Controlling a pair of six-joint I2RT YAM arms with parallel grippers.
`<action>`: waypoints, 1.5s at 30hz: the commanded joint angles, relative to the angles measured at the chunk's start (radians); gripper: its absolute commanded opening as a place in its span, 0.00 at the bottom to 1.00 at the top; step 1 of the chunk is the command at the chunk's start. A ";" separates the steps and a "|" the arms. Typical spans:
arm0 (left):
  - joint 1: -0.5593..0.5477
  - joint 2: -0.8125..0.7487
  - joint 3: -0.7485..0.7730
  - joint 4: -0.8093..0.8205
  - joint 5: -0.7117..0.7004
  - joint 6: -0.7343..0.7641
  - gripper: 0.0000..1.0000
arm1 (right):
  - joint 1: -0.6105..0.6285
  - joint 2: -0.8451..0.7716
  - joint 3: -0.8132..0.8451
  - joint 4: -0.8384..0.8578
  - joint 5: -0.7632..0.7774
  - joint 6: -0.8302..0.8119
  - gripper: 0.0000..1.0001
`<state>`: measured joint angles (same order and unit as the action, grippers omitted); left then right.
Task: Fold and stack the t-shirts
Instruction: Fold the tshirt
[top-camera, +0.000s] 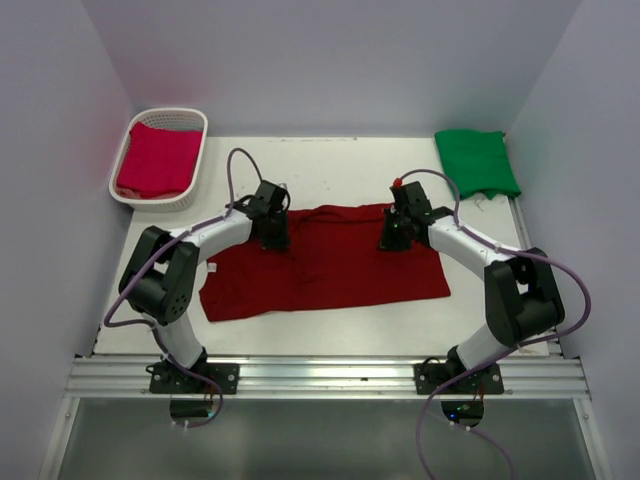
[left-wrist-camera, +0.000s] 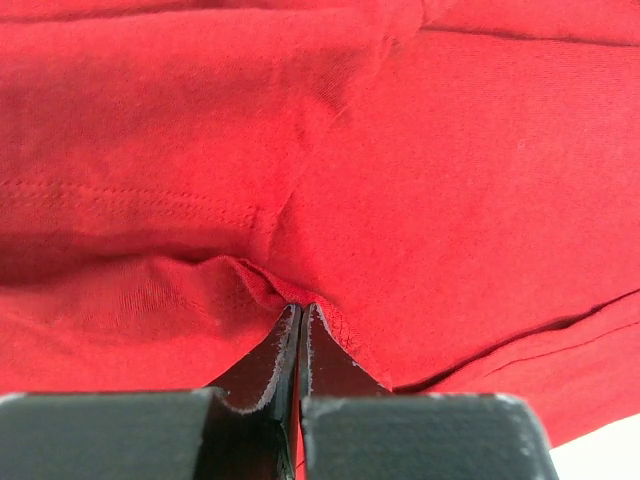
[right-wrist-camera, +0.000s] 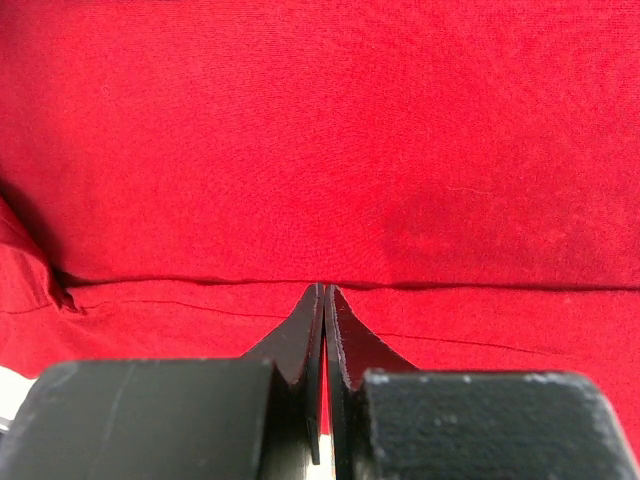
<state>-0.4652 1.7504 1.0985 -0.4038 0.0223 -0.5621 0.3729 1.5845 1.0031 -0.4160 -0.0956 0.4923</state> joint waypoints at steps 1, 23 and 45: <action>-0.003 0.027 0.052 0.049 0.036 0.028 0.00 | 0.001 0.005 0.011 0.032 0.008 -0.015 0.00; 0.011 0.059 0.147 0.102 -0.094 0.048 0.62 | 0.003 0.011 0.000 0.048 -0.007 -0.017 0.01; 0.020 0.267 0.323 -0.020 -0.214 0.094 0.14 | 0.001 0.002 -0.018 0.046 0.002 -0.021 0.00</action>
<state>-0.4576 1.9991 1.3731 -0.4122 -0.1707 -0.4934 0.3729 1.6089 0.9855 -0.3946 -0.0963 0.4850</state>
